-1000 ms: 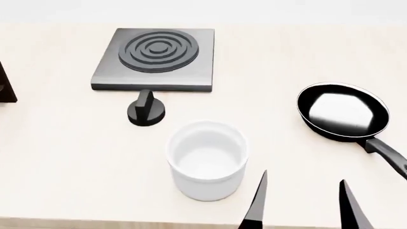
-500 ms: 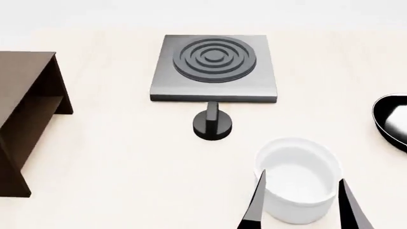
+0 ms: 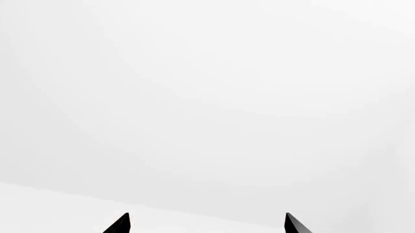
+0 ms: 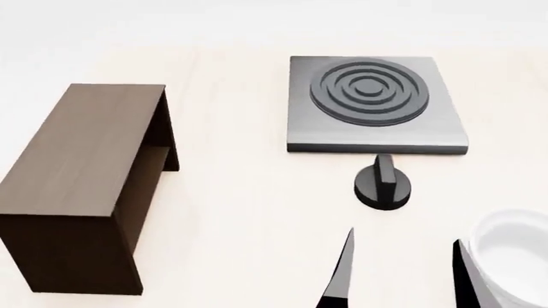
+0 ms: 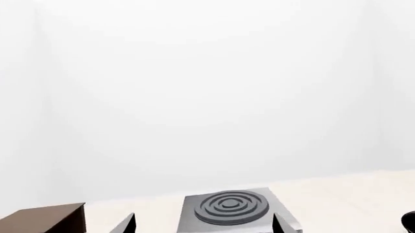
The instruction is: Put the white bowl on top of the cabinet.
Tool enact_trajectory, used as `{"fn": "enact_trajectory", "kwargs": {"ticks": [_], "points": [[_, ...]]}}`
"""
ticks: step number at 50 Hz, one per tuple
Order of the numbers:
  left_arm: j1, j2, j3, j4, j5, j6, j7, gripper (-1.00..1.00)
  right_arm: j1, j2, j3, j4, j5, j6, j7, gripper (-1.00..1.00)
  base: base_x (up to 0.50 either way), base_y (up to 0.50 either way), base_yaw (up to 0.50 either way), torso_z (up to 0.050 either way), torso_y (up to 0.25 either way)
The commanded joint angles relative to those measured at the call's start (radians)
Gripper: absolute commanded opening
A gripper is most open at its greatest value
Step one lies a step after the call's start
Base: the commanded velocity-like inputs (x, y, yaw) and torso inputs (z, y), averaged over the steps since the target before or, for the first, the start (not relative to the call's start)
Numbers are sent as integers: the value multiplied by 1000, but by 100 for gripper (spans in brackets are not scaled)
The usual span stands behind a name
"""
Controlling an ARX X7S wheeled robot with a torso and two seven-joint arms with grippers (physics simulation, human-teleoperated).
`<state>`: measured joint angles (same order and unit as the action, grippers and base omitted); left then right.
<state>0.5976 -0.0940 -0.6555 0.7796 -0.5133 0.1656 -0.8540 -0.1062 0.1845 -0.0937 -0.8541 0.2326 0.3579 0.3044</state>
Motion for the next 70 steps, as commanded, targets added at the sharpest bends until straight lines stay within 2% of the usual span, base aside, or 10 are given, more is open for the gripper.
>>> {"fn": "enact_trajectory", "kwargs": {"ticks": [1, 11, 41, 61, 64, 70], "points": [[4, -5, 7, -9, -10, 10, -3, 100, 2, 4, -2, -5, 10, -5, 14, 100, 0, 0, 0, 0, 0], [11, -9, 6, -13, -25, 19, -6, 100, -6, 9, 18, -11, 46, -28, 14, 100, 34, 0, 0, 0, 0], [13, -21, 23, -24, -25, 29, -17, 100, 4, 56, -20, -21, 59, -31, 69, 100, 487, 0, 0, 0, 0], [11, -29, 34, -33, -24, 31, -23, 100, -3, 76, -34, -6, 62, -79, 86, 100, 11, 0, 0, 0, 1], [13, -30, 34, -33, -24, 32, -24, 100, 5, 85, -57, -7, 8, -51, 109, 100, 0, 0, 0, 0, 0], [14, -30, 36, -32, -23, 34, -26, 100, 9, 82, -40, -8, 33, -39, 127, 100, 0, 470, 0, 0, 0]]}}
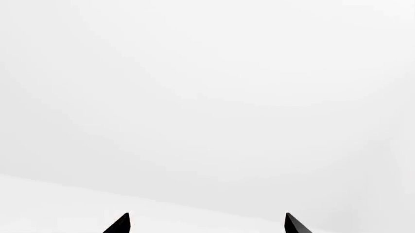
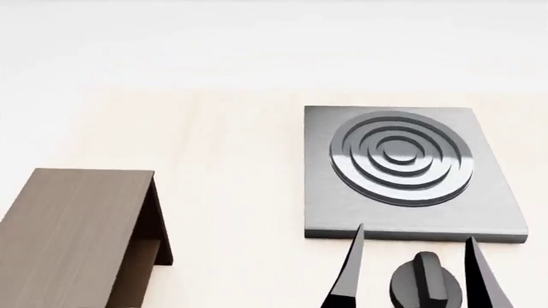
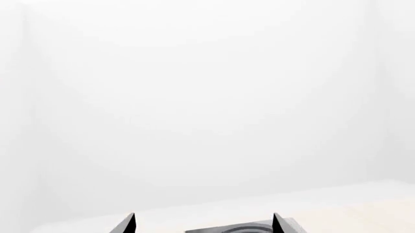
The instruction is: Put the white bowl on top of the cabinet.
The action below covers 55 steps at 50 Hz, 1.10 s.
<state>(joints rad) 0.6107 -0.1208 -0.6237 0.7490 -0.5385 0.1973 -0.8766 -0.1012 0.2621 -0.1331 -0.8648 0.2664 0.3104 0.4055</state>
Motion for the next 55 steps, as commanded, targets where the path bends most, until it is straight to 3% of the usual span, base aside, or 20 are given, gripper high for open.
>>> {"fn": "enact_trajectory", "kwargs": {"ticks": [1, 16, 26, 55], "points": [[1, -4, 5, -2, 2, 2, -4, 100, 5, 6, -2, 3, -4, 9, 28, 100, 0, 500, 0, 0, 0], [5, -6, 6, -4, -1, 10, -7, 100, 6, 23, -17, 3, -15, -5, 41, 100, 0, 170, 0, 0, 0], [8, -7, 8, -5, -1, 13, -9, 100, 10, 27, -11, 2, 5, 8, 55, 100, 27, 464, 0, 0, 0], [8, -14, 16, -12, -2, 18, -15, 100, 10, 38, -6, 9, 45, -15, 77, 100, -68, 28, 0, 0, 0]]}}
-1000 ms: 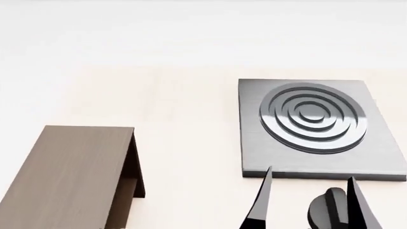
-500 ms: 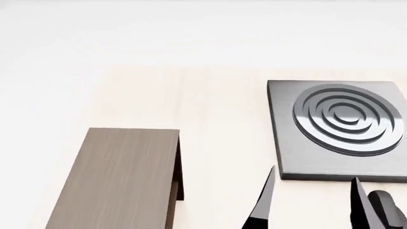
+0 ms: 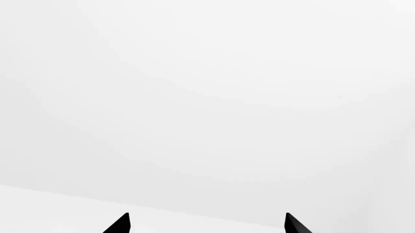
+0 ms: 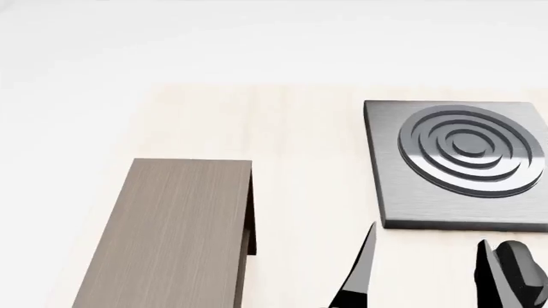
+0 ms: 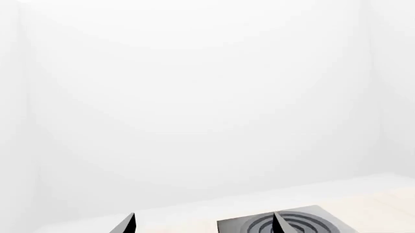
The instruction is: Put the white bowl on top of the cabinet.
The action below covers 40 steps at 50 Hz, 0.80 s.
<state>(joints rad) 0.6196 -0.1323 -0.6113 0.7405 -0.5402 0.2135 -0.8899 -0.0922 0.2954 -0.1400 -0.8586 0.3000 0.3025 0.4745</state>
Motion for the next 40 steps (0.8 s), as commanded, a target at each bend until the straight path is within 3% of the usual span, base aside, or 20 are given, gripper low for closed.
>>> {"fn": "enact_trajectory", "kwargs": {"ticks": [1, 11, 40], "points": [[0, -2, 4, -4, 0, 3, -1, 100, 1, 5, 0, 3, 12, -7, 9, 100, 0, 0, 0, 0, 0], [-8, -11, 15, -4, 5, -8, -6, 100, 11, 17, 21, -21, 30, 34, 42, 100, 0, 0, 0, 0, 0], [-10, -16, 26, -12, 4, -5, -9, 100, 37, 115, 298, -136, 206, 295, 214, 100, 0, 0, 0, 0, 0]]}}
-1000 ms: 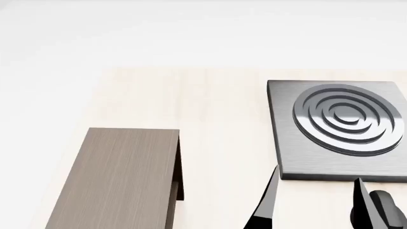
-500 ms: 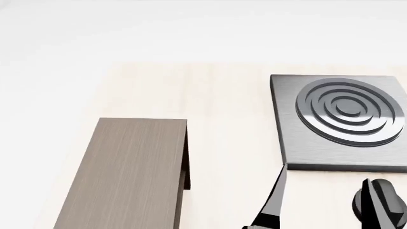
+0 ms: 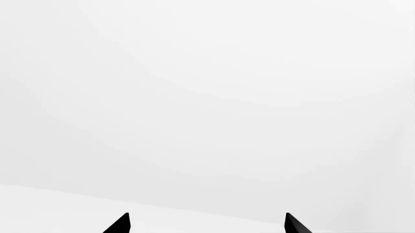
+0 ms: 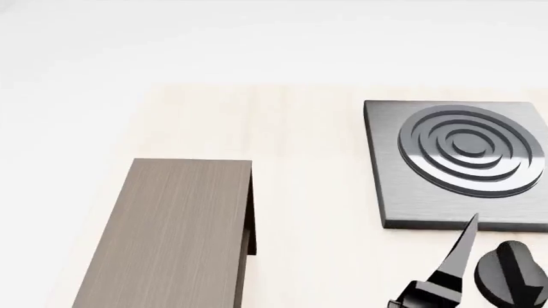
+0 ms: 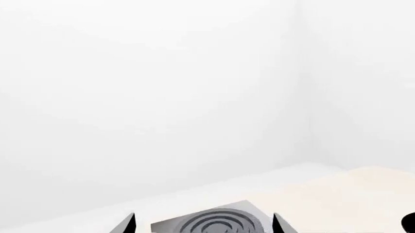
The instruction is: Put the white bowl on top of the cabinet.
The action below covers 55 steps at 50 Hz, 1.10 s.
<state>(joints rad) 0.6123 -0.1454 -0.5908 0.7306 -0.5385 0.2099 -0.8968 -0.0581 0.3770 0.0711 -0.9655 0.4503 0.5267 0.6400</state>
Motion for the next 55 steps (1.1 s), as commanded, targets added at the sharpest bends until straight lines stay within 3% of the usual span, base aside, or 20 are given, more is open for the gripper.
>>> {"fn": "enact_trajectory", "kwargs": {"ticks": [1, 16, 33, 55], "points": [[-3, -4, 6, -3, 2, -2, -2, 100, 1, 35, 95, -31, 61, 74, 53, 100, 0, 0, 0, 0, 0], [-5, -9, 13, -4, 4, -4, -5, 100, -66, 54, 285, -69, 162, 105, 144, 100, 0, 0, 0, 0, 0], [-3, -17, 20, -5, 5, -1, -12, 100, -198, 115, 507, -71, 341, 16, 325, 100, 0, 0, 0, 0, 0], [2, -22, 23, -6, 2, 4, -17, 100, -302, 39, 760, -18, 525, -57, 458, 100, 0, 0, 0, 0, 0]]}}
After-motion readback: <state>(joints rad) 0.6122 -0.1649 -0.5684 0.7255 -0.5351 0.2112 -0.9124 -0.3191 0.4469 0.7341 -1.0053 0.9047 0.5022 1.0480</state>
